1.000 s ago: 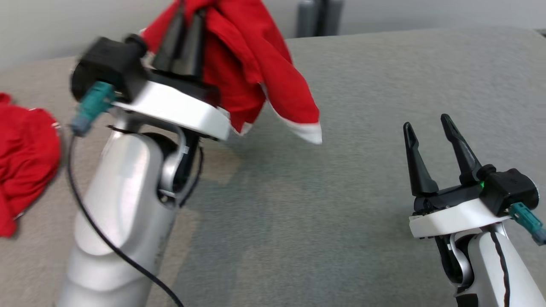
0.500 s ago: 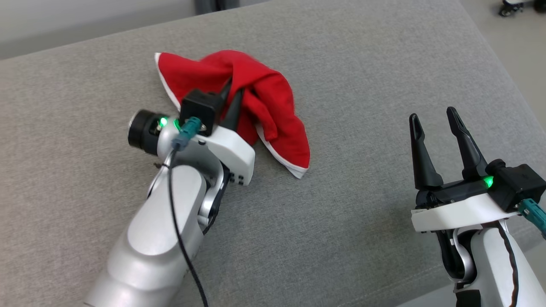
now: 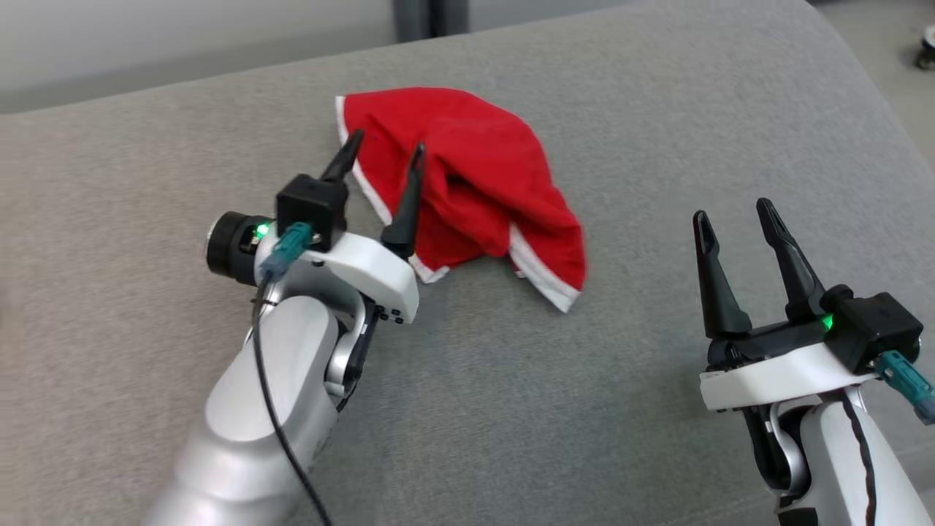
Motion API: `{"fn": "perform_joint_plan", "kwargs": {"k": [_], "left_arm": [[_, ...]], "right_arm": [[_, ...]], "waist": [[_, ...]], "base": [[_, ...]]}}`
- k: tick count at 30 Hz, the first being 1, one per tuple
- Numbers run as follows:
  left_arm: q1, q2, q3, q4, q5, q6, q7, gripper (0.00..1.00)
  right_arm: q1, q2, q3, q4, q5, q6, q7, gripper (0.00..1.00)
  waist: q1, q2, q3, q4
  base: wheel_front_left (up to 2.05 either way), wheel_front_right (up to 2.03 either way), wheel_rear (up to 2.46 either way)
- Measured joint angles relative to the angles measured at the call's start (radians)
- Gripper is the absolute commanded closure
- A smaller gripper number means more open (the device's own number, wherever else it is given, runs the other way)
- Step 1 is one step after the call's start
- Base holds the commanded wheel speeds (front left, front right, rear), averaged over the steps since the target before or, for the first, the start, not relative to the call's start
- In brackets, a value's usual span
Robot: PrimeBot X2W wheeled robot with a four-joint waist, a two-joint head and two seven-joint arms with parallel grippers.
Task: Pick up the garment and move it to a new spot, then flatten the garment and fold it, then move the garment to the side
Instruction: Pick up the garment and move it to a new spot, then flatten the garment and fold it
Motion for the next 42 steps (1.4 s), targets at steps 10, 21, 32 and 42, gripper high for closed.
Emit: {"fn": "perform_joint_plan", "kwargs": {"k": [10,21,32,42], "left_arm": [[0.188,0.133,0.116,-0.161,-0.031,0.04,-0.077,0.0],[0.515,0.092,0.246,-0.363,0.013,0.077,-0.084,0.0],[0.57,0.018,0.288,-0.395,0.121,0.008,-0.084,0.0],[0.562,-0.003,0.282,-0.374,0.127,-0.015,-0.084,0.0]], "right_arm": [[0.051,0.0,0.014,0.021,-0.036,0.0,0.0,0.0],[0.101,-0.001,0.039,0.045,-0.052,0.0,0.0,0.0],[0.104,-0.008,0.075,0.069,-0.055,0.0,0.0,0.0],[0.02,-0.057,0.235,0.267,-0.034,0.0,0.001,0.0]], "waist": [[0.0,0.0,-0.094,0.132],[0.0,0.0,-0.171,0.228],[0.0,0.0,-0.169,0.285],[0.0,0.0,-0.135,0.354]], "base": [[0.0,0.0,0.0],[0.0,0.0,0.0],[0.0,0.0,0.0],[0.0,0.0,0.0]]}}
